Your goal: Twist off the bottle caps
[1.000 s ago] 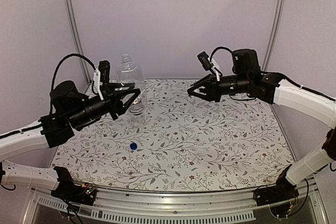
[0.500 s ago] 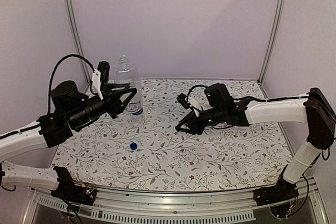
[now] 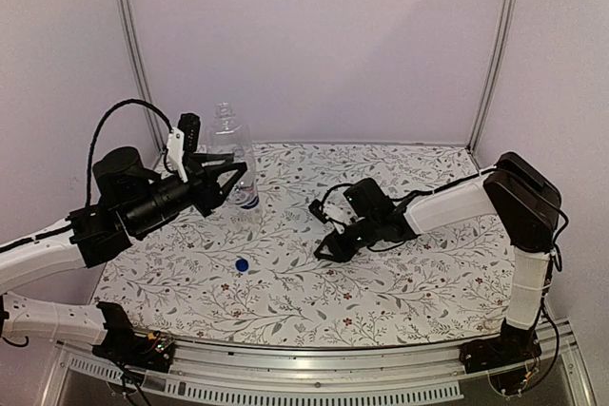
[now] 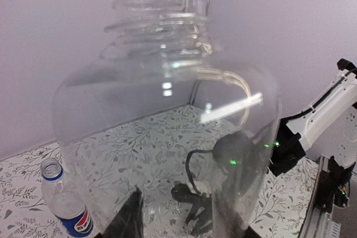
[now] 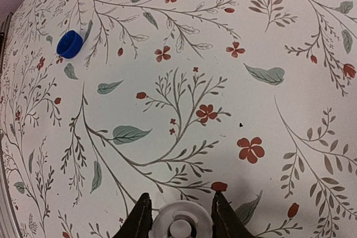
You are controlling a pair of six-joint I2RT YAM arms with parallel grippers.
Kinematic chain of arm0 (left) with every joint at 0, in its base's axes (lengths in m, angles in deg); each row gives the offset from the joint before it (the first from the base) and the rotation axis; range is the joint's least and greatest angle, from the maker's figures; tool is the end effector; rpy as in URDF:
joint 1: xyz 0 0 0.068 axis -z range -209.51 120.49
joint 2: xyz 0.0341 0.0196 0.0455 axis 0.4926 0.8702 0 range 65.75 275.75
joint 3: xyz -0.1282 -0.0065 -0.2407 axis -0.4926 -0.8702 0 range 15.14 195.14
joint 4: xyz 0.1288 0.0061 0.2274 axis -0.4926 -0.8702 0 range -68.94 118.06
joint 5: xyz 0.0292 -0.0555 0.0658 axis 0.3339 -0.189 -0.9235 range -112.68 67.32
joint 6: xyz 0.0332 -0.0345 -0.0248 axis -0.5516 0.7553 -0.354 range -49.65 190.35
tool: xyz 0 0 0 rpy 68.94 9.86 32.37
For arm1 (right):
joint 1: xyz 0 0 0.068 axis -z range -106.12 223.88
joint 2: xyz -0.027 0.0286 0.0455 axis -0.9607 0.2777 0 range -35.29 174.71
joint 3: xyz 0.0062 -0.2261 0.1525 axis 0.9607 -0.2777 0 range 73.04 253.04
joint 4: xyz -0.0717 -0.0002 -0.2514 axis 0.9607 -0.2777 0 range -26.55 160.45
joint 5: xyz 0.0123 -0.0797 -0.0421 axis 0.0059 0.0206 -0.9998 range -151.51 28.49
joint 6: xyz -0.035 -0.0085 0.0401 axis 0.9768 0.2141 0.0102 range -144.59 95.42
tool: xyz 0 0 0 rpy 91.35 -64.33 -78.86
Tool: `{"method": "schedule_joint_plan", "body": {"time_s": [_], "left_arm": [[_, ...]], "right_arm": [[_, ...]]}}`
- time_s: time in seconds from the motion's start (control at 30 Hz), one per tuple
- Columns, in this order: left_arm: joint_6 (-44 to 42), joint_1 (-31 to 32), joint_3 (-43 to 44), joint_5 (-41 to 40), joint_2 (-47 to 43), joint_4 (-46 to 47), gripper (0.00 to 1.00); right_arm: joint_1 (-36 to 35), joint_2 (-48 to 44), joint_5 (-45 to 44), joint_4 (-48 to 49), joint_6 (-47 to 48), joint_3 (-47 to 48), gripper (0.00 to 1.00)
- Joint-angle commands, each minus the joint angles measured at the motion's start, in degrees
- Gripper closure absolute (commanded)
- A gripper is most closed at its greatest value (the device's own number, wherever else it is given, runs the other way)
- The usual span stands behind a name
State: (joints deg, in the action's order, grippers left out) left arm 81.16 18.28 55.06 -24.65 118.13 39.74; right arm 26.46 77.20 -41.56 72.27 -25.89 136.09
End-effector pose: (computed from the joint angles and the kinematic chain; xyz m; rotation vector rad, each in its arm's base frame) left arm 0.1490 -0.1625 0.3268 0.4930 1.5619 -0.7661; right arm 0.2606 0.3015 0.1309 -1.1315 2.2247 0.7974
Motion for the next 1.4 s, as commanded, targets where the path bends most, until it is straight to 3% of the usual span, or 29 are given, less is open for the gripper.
{"method": "schedule_joint_plan", "body": {"time_s": [0.0, 0.27, 0.6, 1.13, 1.37], "left_arm": [[-1.11, -0.89, 1.3, -0.4, -0.29, 0.51, 0.68], [-1.4, -0.94, 0.96, -0.23, 0.39, 0.88, 0.67], [-1.11, -0.9, 0.08, -0.48, -0.33, 1.21, 0.67], [-1.29, -0.96, -1.31, -1.13, -0.97, 1.06, 0.65], [-1.4, -0.99, -2.31, -0.91, -0.22, 0.91, 0.65]], "right_arm": [[-0.5, 2.17, -2.26, 1.32, 0.2, 0.71, 0.91], [-0.75, 1.58, -2.35, 2.92, 0.08, -2.6, 0.83], [-0.83, -1.18, -4.21, 3.45, -0.06, -6.64, 0.66], [-0.95, -6.41, -5.78, 1.92, -0.65, -7.69, 0.18], [-0.92, -14.95, -4.75, -1.21, -0.45, -5.31, 0.1]]}}
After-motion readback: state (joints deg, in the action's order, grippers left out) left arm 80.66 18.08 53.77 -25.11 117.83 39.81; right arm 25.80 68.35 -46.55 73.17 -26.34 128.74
